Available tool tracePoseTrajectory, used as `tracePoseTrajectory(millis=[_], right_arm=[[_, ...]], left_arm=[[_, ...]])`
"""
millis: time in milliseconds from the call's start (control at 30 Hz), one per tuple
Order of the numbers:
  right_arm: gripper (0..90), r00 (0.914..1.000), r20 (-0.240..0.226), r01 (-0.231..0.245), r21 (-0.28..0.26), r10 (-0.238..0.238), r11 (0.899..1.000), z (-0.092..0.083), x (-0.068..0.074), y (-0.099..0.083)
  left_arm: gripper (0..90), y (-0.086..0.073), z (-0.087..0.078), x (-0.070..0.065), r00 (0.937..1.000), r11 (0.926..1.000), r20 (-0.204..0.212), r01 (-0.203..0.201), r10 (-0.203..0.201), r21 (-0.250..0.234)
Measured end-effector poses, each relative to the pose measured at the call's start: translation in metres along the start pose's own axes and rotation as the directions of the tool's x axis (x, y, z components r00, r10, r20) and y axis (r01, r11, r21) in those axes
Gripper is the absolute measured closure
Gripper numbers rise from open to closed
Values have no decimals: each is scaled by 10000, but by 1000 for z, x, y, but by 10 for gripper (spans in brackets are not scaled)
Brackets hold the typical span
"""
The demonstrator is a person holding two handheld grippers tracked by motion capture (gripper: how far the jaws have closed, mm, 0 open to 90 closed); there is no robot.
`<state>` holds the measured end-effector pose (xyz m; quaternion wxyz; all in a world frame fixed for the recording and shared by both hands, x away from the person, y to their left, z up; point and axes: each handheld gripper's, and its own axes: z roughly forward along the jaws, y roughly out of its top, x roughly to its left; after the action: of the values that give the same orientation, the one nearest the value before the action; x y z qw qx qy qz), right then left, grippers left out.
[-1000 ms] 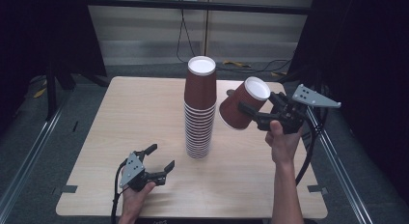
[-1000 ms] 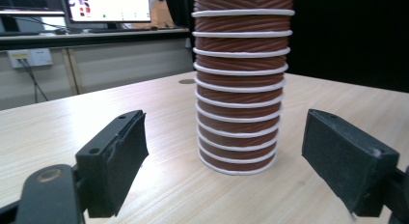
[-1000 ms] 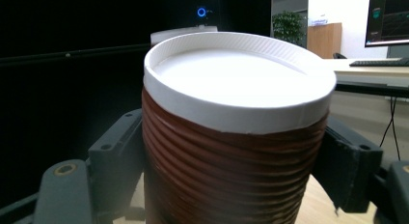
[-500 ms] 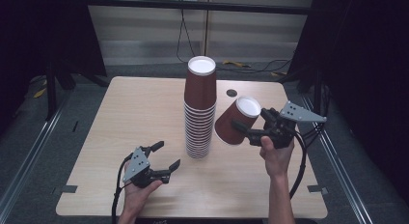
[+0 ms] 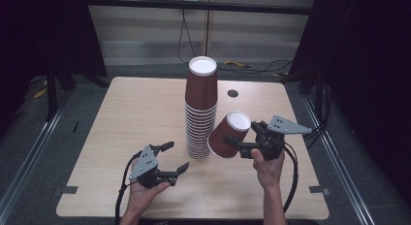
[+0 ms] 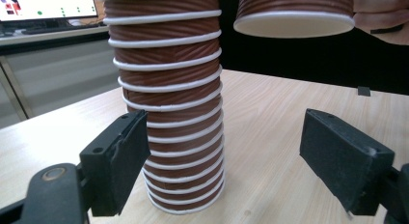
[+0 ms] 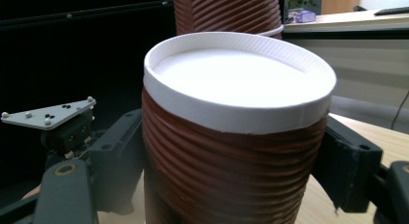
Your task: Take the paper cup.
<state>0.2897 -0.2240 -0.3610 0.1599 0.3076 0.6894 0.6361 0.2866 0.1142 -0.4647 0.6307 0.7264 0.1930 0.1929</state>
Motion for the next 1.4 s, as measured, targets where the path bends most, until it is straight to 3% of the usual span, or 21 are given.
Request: tracePoseTrajectory(millis=[200,833,967,1400], right_arm=[[208,9997,-224,-88,252,94,9996,6,3,-10],[210,9944,-990,-305,693,373,9971,31,15,-41],[210,9929,-1117,-338,636,407,9974,35,16,-46],[213,9876,-1434,-574,496,640,9971,39,15,-53]], left_arm=[[161,0,5,0,9990,9997,397,189,-183,-163],[155,3,14,-12,9904,9998,1380,115,-95,-136],[155,0,17,-13,9872,10000,1592,38,-47,59],[123,-1,21,-14,9804,9998,1961,175,-167,-22]])
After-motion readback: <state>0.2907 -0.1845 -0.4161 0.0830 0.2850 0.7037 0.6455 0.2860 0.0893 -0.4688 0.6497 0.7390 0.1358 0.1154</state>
